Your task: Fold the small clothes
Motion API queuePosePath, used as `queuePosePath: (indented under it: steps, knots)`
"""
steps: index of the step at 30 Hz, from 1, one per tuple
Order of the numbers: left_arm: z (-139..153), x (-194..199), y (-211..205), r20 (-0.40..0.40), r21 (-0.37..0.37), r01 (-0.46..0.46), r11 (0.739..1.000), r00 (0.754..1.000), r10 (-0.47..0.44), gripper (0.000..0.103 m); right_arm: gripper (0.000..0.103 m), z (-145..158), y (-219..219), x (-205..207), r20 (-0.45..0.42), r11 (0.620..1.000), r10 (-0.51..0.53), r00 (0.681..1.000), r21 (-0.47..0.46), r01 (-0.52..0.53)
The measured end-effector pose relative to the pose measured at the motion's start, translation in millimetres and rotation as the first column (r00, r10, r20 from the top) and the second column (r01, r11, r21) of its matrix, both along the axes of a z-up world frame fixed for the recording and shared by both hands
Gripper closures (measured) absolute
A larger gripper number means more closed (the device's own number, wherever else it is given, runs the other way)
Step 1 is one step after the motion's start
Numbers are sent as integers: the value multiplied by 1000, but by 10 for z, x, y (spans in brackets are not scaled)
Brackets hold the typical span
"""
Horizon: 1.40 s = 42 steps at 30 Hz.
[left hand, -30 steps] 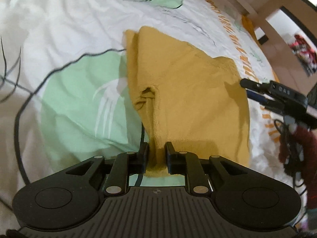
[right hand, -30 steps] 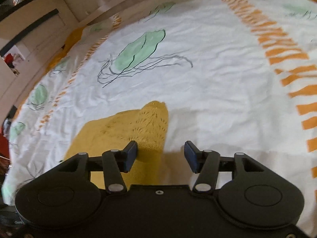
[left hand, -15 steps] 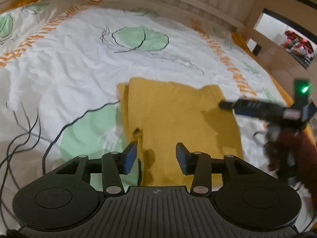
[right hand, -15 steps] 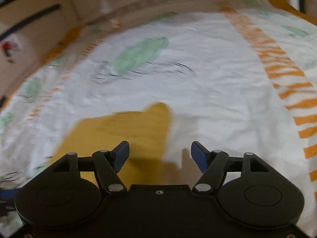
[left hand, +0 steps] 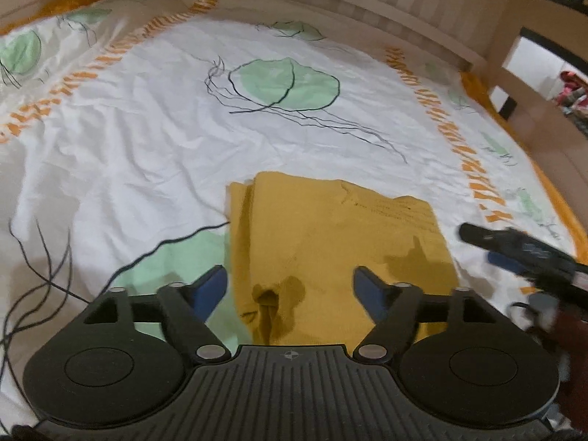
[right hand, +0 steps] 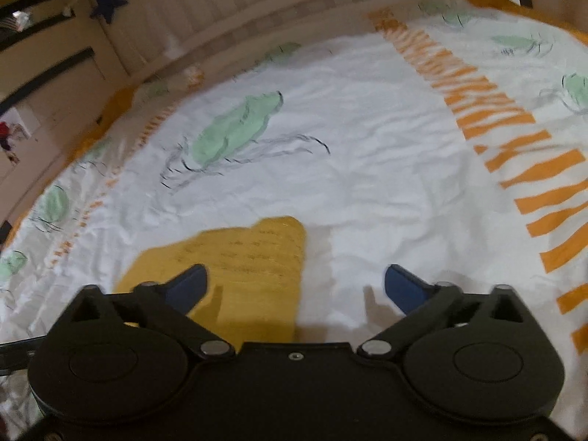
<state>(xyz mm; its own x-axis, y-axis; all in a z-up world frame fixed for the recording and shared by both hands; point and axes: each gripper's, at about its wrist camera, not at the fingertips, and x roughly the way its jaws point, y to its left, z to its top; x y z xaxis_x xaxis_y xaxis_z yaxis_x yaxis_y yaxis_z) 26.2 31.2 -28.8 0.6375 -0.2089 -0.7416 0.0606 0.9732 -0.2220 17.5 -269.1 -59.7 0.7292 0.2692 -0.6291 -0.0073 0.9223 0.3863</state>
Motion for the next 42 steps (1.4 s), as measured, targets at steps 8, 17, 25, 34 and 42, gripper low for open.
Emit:
queuePosePath:
  steps: [8, 17, 25, 34, 42]
  knots:
    - [78, -82, -91, 8, 77, -30, 997, 1000, 29, 0, 0, 262, 109, -307, 50, 1000, -15, 999, -7, 16]
    - [158, -257, -156, 18, 115, -29, 993, 999, 27, 0, 0, 441, 281, -664, 79, 990, -50, 996, -128, 60]
    - [183, -486, -297, -5, 193, -6, 981, 1000, 7, 1, 0, 479, 366, -932, 44, 986, -49, 998, -156, 55]
    - [214, -633, -360, -68, 249, -20, 968, 997, 38, 1, 0, 502, 388, -1185, 13, 983, -60, 998, -174, 61]
    - [224, -708, -384, -59, 310, -39, 950, 996, 60, 1, 0, 534, 480, -1264, 20, 961, -108, 994, -253, 110]
